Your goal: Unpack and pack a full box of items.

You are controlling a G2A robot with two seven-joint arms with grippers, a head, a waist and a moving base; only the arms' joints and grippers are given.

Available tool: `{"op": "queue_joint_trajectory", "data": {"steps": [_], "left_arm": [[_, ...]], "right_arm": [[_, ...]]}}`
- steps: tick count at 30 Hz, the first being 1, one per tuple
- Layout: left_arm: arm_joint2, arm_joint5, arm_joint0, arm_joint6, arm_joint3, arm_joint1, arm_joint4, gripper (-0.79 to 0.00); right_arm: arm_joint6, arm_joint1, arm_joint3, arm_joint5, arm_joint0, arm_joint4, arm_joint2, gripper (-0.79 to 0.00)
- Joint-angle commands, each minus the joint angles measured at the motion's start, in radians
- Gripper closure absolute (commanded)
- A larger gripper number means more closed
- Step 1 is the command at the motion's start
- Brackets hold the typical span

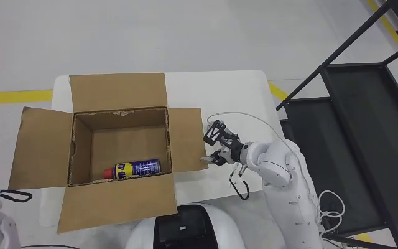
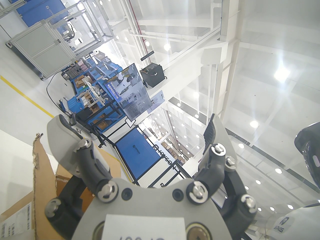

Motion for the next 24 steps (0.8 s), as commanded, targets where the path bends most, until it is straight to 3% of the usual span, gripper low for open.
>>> {"op": "queue_joint_trajectory", "data": {"steps": [1,5,12,24], "left_arm": [[0.000,0.000,0.000,0.000,0.000,0.000,0.000,-0.785],[0.000,0.000,0.000,0.000,0.000,0.000,0.000,-0.785],[0.000,0.000,0.000,0.000,0.000,0.000,0.000,-0.785],[0.000,0.000,0.000,0.000,0.000,0.000,0.000,-0.785]], "right_arm": [[-0.010,0.017,0.041,0.001,0.028,-0.002,-0.023,-0.785],[0.006,0.071,0.136,0.018,0.096,-0.007,-0.114,-0.785],[0.044,0.153,0.269,0.056,0.283,0.110,-0.173,-0.785],[0.065,0.224,0.409,0.094,0.442,0.144,-0.247,-0.785]]}}
